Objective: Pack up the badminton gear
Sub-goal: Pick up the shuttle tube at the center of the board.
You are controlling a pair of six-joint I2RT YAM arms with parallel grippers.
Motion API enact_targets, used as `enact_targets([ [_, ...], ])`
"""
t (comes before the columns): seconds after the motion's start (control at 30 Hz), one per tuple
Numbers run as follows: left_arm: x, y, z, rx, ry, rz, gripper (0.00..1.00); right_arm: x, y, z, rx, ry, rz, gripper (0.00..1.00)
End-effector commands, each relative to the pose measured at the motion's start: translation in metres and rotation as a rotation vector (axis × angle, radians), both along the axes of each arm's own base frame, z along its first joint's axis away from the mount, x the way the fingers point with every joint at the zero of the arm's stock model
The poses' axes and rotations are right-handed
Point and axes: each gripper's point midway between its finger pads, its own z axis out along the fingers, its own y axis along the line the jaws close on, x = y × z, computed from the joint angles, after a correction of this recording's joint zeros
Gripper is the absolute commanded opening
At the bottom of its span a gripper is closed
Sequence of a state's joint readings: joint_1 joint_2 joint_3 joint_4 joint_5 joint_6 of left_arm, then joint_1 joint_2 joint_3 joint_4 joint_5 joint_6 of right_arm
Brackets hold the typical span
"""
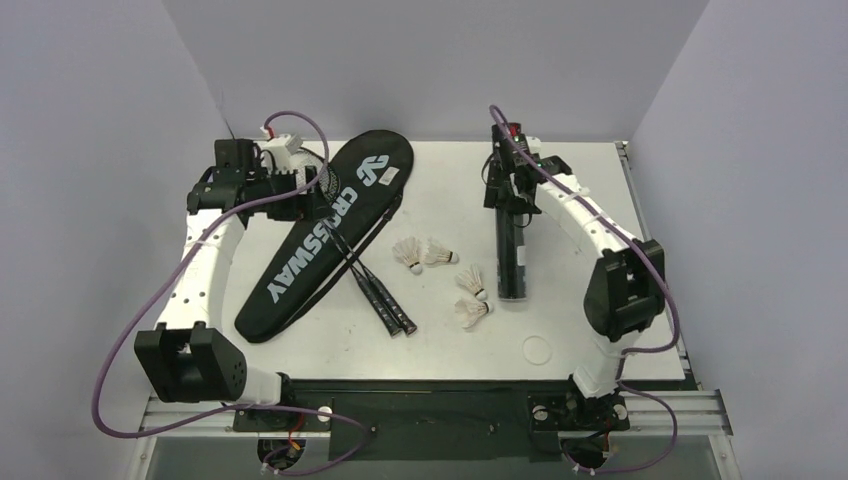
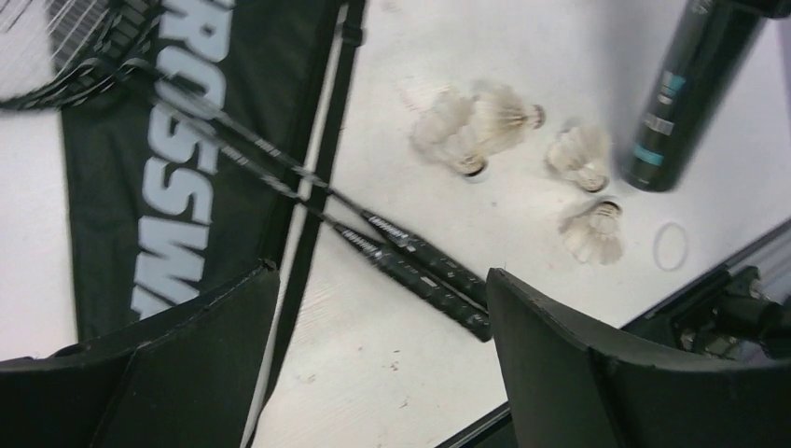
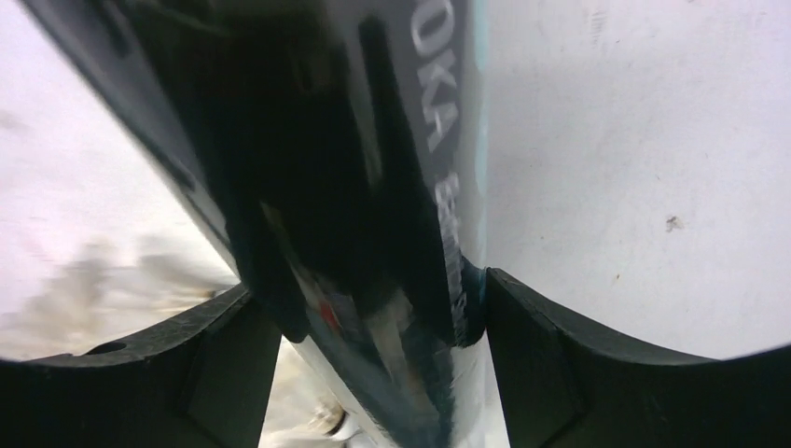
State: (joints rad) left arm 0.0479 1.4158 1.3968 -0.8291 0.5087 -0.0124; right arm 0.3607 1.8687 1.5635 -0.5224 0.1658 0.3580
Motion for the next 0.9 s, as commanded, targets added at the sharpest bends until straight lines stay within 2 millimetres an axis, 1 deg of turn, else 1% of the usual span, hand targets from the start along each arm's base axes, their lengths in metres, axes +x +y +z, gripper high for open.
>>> enact_targets([
  [0.0, -0.014, -0.046, 0.065, -0.108, -0.133, -0.13, 0.93, 0.001, 0.016, 0.092, 0.215, -0.241, -0.2, 0.4],
  [0.03, -0.017, -0.056, 0.075, -0.147, -0.152, -0.157, 0.93, -0.001, 0.023, 0.104, 0.251, -0.286, -0.214, 0.38],
  [0.07, -0.019, -0.06, 0.08, -0.164, -0.161, -0.17, 0.92, -0.002, 0.03, 0.111, 0.306, -0.308, -0.253, 0.33],
  [0.1, -0.021, -0.069, 0.089, -0.189, -0.183, -0.195, 0.93, -0.004, 0.037, 0.122, 0.338, -0.347, -0.261, 0.31],
  [0.13, -0.023, -0.074, 0.094, -0.197, -0.197, -0.211, 0.93, -0.006, 0.045, 0.13, 0.379, -0.371, -0.289, 0.3],
  [0.17, -0.028, -0.083, 0.098, -0.203, -0.206, -0.245, 0.93, -0.006, 0.048, 0.139, 0.408, -0.395, -0.299, 0.3],
  [0.27, -0.036, -0.101, 0.103, -0.191, -0.235, -0.31, 0.93, -0.005, 0.064, 0.165, 0.527, -0.425, -0.336, 0.33],
  [0.3, -0.039, -0.108, 0.101, -0.191, -0.239, -0.332, 0.93, -0.006, 0.066, 0.169, 0.535, -0.427, -0.337, 0.34],
  [0.33, -0.039, -0.112, 0.105, -0.195, -0.265, -0.346, 0.93, -0.006, 0.071, 0.181, 0.554, -0.443, -0.331, 0.34],
  [0.37, -0.042, -0.119, 0.101, -0.201, -0.261, -0.368, 0.93, -0.008, 0.073, 0.184, 0.558, -0.442, -0.33, 0.34],
  [0.4, -0.042, -0.123, 0.103, -0.205, -0.284, -0.382, 0.93, -0.011, 0.079, 0.189, 0.582, -0.443, -0.324, 0.34],
  [0.43, -0.044, -0.129, 0.099, -0.206, -0.283, -0.404, 0.93, -0.012, 0.083, 0.195, 0.611, -0.453, -0.317, 0.34],
  [0.47, -0.043, -0.133, 0.101, -0.205, -0.302, -0.419, 0.93, -0.015, 0.09, 0.194, 0.641, -0.445, -0.315, 0.34],
  [0.5, -0.046, -0.14, 0.095, -0.197, -0.304, -0.45, 0.93, -0.016, 0.094, 0.203, 0.684, -0.465, -0.323, 0.34],
  [0.53, -0.046, -0.143, 0.093, -0.194, -0.311, -0.465, 0.93, -0.02, 0.101, 0.2, 0.697, -0.459, -0.318, 0.34],
  [0.57, -0.05, -0.15, 0.089, -0.19, -0.311, -0.495, 0.93, -0.02, 0.106, 0.208, 0.746, -0.478, -0.329, 0.34],
  [0.67, -0.056, -0.162, 0.079, -0.206, -0.303, -0.567, 0.93, -0.024, 0.127, 0.208, 0.86, -0.475, -0.332, 0.34],
  [0.77, -0.057, -0.165, 0.072, -0.196, -0.333, -0.629, 0.93, -0.027, 0.149, 0.206, 0.976, -0.428, -0.338, 0.34],
  [0.87, -0.056, -0.166, 0.066, -0.181, -0.342, -0.662, 0.93, -0.031, 0.163, 0.209, 1.021, -0.406, -0.318, 0.34],
])
